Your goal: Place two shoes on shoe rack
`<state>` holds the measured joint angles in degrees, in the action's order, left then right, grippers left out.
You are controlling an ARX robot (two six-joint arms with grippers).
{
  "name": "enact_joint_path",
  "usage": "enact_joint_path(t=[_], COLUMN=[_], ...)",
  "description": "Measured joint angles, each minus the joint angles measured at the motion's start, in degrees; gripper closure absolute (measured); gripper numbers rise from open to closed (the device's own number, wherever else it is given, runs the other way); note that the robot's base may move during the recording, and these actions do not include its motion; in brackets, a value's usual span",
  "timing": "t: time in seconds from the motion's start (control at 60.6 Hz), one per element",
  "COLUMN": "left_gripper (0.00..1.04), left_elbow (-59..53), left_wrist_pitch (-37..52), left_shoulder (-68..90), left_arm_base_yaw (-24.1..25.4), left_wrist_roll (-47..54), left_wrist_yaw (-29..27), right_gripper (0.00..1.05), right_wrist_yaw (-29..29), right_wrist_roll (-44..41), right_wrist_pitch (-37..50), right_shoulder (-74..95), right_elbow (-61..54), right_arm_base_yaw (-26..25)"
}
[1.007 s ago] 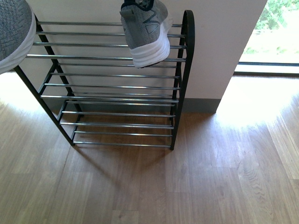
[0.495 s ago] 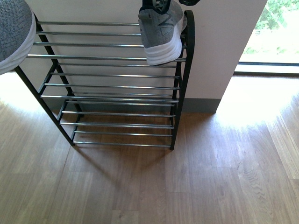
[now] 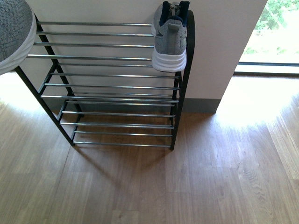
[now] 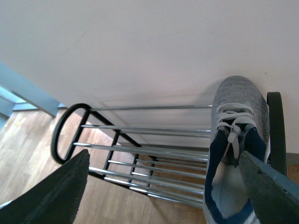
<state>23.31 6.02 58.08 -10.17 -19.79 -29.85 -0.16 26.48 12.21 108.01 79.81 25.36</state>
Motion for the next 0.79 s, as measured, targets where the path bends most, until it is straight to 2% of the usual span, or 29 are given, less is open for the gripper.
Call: enact_joint_path(t=[0.198, 0.396, 0.528, 0.644, 0.792], left_gripper=[1.03, 1.03, 1.03, 1.03, 1.03], left_elbow=[0.00, 0.00, 0.00, 0.00, 0.00], left_wrist_pitch=[0.00, 0.00, 0.00, 0.00, 0.00], left_shoulder=[0.00, 0.00, 0.00, 0.00, 0.00], left_arm_base_yaw=[0.00, 0.00, 0.00, 0.00, 0.00], left_wrist_roll=[-0.02, -0.02, -0.02, -0.02, -0.02], left_wrist_yaw=[0.00, 0.00, 0.00, -0.02, 0.02], right_gripper=[0.09, 0.09, 0.09, 0.09, 0.09], right_wrist_yaw=[-3.78, -9.11, -13.70, -16.22, -16.41], right_wrist_roll=[-1.90, -5.35, -8.00, -8.41, -8.57], right_wrist_pitch=[1.14, 0.52, -1.90, -2.97, -2.97], right_shoulder=[-15.34, -33.16, -46.62, -53.96, -55.30], right_elbow=[-14.97, -30.53, -40.11, -45.05, -45.24], right_arm_base_yaw=[-1.53, -6.38, -11.45, -15.65, -16.44])
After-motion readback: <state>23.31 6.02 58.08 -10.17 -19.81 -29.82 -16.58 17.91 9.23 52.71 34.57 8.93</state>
